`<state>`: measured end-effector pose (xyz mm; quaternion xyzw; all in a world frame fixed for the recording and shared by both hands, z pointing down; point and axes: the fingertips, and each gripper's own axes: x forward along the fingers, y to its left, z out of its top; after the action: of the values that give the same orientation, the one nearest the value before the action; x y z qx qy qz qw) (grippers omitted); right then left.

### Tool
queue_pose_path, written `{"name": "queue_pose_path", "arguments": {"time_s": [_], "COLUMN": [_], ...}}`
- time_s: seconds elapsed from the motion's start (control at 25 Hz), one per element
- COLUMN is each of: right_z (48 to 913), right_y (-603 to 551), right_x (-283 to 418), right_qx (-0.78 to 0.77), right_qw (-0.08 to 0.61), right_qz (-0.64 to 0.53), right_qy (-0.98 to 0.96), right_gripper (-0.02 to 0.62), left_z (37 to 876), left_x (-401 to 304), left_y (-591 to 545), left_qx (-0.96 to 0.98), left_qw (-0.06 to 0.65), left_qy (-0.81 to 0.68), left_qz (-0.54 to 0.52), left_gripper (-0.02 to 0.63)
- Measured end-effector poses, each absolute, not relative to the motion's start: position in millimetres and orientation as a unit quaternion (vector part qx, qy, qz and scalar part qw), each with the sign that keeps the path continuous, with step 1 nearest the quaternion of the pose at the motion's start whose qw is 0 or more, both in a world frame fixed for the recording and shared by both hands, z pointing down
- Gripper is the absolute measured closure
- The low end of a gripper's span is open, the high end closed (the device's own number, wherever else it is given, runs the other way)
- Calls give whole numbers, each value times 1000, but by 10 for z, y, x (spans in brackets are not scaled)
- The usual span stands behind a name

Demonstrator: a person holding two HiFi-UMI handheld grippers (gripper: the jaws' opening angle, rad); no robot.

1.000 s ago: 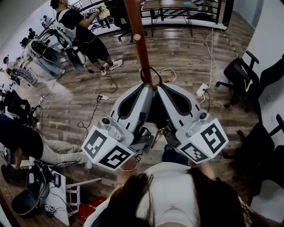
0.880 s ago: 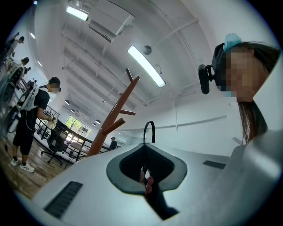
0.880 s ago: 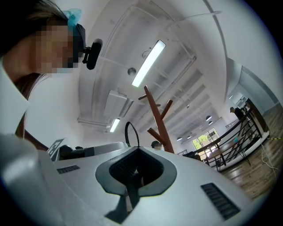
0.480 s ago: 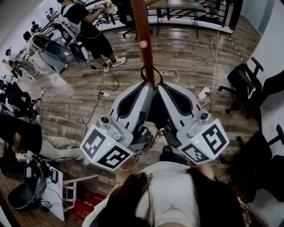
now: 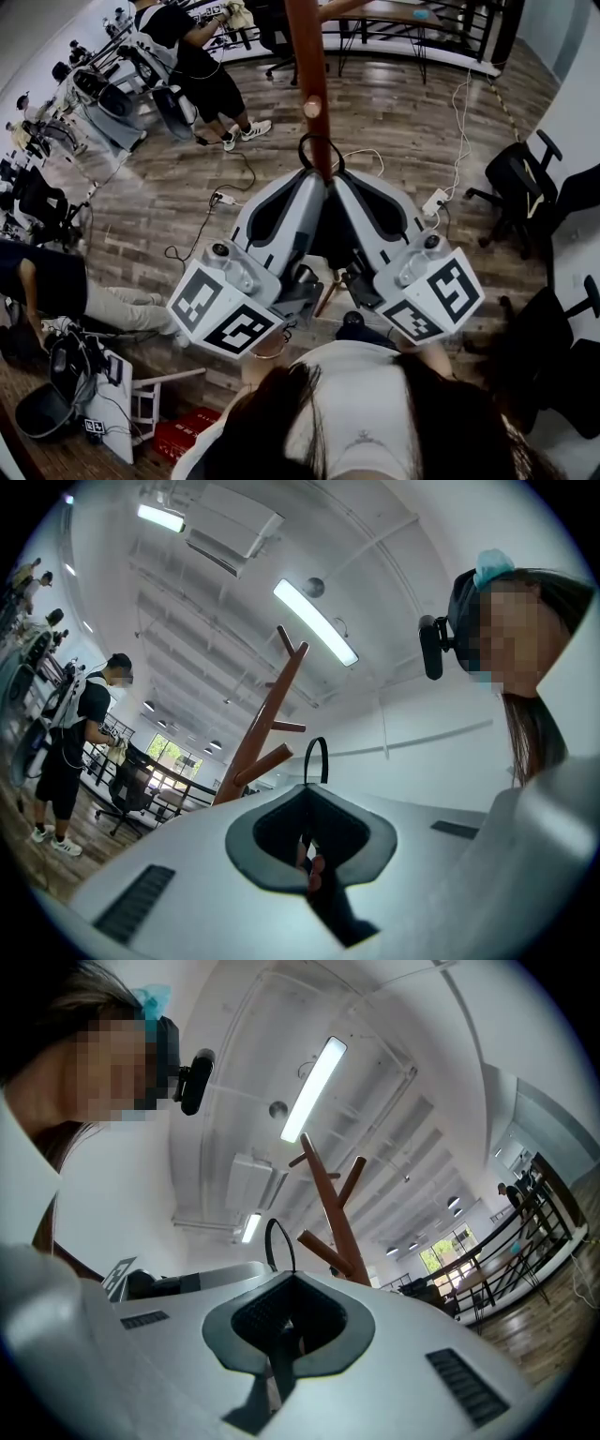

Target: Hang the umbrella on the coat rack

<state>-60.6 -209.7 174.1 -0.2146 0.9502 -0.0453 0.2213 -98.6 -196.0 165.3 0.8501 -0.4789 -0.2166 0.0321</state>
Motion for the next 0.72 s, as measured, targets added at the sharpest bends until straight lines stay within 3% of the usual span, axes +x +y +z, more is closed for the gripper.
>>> {"name": "queue_pose_path", "arguments": {"time_s": [0.72], "right_z": [1636], "right_y": [-2376], "right_x": [-702], "right_qx": [-199], "right_qw": [225], "right_qz": [-43], "right_qy": [953], "right_gripper": [560], "left_z": [1554], "left_x": [-1086], "left_y": [-2234], "left_qx": [844], "left_qw": [26], "left_qy": [-488], "left_qz": [-221], "left_gripper": [595]}}
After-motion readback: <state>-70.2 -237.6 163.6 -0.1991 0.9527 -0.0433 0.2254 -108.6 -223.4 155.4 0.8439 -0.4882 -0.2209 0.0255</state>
